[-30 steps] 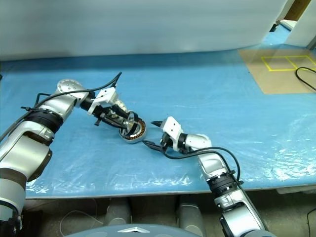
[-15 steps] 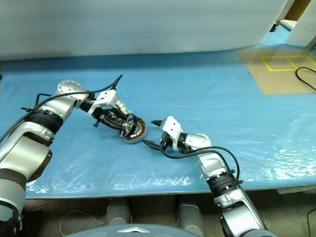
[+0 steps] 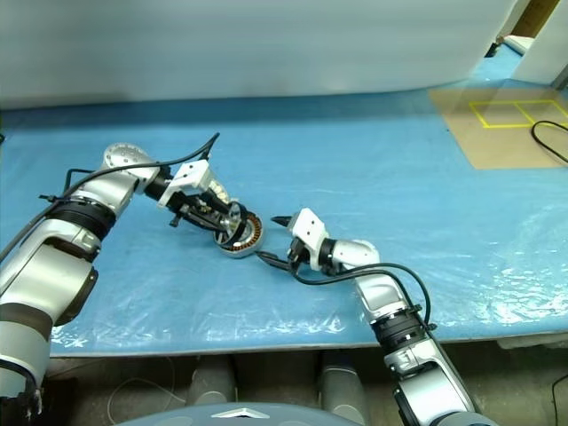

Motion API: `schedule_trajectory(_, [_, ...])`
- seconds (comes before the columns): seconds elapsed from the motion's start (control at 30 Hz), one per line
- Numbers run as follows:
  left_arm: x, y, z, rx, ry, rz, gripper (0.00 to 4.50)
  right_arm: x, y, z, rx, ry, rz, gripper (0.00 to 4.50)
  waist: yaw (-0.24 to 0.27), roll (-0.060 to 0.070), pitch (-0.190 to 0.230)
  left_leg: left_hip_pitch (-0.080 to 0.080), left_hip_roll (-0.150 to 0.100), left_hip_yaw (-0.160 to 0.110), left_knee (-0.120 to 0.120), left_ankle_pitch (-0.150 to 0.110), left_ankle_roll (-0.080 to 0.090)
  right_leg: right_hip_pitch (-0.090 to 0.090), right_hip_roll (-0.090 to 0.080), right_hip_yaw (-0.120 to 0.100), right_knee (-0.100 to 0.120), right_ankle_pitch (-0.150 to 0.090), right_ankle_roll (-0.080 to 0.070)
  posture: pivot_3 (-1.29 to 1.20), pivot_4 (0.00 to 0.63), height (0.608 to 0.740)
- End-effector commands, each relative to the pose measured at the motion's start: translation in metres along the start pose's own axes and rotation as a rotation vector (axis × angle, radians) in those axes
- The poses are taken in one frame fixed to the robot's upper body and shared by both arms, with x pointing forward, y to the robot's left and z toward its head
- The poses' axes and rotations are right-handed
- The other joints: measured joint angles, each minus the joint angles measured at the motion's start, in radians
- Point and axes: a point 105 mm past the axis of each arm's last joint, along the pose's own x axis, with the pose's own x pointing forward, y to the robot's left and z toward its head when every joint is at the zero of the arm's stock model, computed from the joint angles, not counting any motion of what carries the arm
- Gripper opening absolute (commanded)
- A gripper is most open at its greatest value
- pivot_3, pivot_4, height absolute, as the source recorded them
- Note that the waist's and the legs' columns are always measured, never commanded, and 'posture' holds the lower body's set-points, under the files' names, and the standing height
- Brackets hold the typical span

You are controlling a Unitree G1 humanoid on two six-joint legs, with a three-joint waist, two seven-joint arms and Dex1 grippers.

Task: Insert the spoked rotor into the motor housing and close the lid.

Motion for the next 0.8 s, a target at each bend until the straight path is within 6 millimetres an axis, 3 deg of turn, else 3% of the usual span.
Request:
schedule_trajectory(0.03, [-0.003,0.002,0.005,0.018,-0.017,0.012,1.62,0.001,-0.002,0.009,-0.031,-0.032,-0.007,4.31,0.000,0.000,0.000,0.000,0.000,0.000,0.000,0.000,0.000,0.000,0.000,0.000,0.000,0.000,0.000,0.00,0.150,0.740])
schedule_trajectory(0.3, [0.000,-0.001,0.002,-0.002,0.001,-0.007,1.62,0.001,-0.002,0.009,-0.034,-0.032,-0.010,4.31,0.000,0.000,0.000,0.000,0.000,0.000,0.000,0.000,0.000,0.000,0.000,0.000,0.000,0.000,0.000,0.00,0.150,0.740])
schedule_trajectory(0.53, [-0.001,0.000,0.005,0.004,0.005,-0.011,3.87,0.001,-0.002,0.008,-0.036,-0.029,-0.012,4.31,0.000,0.000,0.000,0.000,0.000,0.000,0.000,0.000,0.000,0.000,0.000,0.000,0.000,0.000,0.000,0.00,0.150,0.740])
schedule_trajectory(0.8, [-0.012,0.006,0.022,0.048,0.017,0.004,3.87,0.002,-0.002,0.009,-0.038,-0.032,-0.009,4.31,0.000,0.000,0.000,0.000,0.000,0.000,-0.001,0.000,0.000,0.000,0.000,0.000,-0.001,0.000,0.000,0.00,0.150,0.740])
